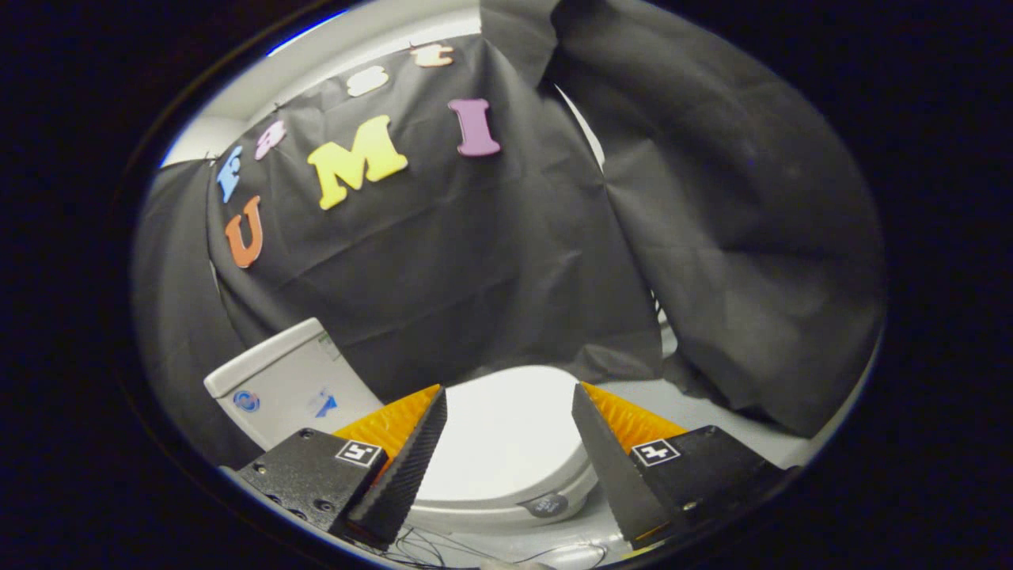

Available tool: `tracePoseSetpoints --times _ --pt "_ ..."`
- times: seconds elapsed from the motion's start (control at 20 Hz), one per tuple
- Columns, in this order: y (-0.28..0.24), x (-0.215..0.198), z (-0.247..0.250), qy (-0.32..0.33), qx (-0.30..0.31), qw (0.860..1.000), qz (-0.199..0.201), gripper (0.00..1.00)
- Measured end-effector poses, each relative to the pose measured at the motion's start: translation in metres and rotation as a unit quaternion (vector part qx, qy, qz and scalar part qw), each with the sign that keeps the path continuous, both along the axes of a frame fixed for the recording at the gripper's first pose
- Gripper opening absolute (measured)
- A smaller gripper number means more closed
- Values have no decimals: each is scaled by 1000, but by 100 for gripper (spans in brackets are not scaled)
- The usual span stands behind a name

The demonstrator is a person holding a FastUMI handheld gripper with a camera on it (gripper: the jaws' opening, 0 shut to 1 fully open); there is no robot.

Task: Open the toilet lid.

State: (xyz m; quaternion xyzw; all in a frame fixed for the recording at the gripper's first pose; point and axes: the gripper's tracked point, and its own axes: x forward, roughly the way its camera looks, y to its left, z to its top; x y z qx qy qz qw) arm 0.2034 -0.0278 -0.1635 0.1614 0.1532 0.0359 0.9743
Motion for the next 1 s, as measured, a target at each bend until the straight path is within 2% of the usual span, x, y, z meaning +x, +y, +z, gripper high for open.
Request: tracePoseSetpoints --times 0.3,0.55,0.65,0.8,0.95,1.0 --pt "-9 -8 -87 115 103 988 -3 98" --pt "-8 -19 -145 196 190 962 -21 90" --pt "-6 -19 -151 207 238 949 -22 84" --pt "9 -17 -169 230 262 937 -8 74" --pt "21 -15 -176 246 279 928 10 70" --pt "24 -12 -181 252 279 926 9 62"
